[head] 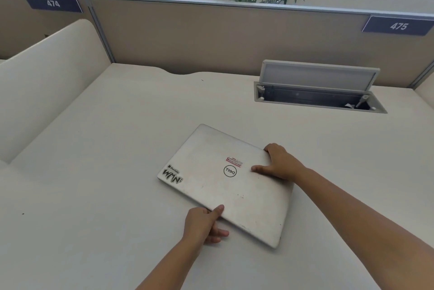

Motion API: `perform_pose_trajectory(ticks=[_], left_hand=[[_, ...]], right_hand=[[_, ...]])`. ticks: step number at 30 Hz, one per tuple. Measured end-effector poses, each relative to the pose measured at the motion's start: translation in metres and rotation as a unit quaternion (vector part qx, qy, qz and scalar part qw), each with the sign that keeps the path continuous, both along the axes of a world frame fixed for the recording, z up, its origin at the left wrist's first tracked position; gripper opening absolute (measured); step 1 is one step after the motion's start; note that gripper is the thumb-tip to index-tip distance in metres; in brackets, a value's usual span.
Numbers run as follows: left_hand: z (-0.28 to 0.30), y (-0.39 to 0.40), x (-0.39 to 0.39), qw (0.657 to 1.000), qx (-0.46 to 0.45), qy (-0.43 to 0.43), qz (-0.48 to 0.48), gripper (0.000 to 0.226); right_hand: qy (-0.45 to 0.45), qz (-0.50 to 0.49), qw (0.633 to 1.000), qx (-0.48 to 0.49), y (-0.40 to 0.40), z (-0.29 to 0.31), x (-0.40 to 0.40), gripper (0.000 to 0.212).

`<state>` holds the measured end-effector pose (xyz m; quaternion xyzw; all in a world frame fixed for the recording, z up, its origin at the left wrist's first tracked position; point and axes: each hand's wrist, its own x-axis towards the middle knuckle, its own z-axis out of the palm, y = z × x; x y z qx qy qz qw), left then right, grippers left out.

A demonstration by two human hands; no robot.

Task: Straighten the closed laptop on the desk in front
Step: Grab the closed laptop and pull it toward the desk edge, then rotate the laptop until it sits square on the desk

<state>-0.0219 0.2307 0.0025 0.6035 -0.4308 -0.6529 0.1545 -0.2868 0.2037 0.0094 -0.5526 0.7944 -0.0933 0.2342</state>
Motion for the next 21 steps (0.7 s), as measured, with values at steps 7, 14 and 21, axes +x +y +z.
perform_pose_trajectory(ticks=[7,14,21], left_hand=[[0.001,-0.005,0.005,0.99,-0.051,-0.079,-0.107,0.044],[0.009,-0.025,0.013,0.956,-0.12,-0.157,-0.218,0.043],[0.012,-0.049,0.003,0.836,-0.366,-0.346,-0.217,0.034]], right_hand=[[0.033,0.0,0.999,0.023,0.002,0.003,0.004,0.082],[0.1,-0.023,0.995,-0.006,0.014,-0.007,0.017,0.075],[0.085,-0.044,0.993,-0.073,0.028,-0.012,0.04,0.085]])
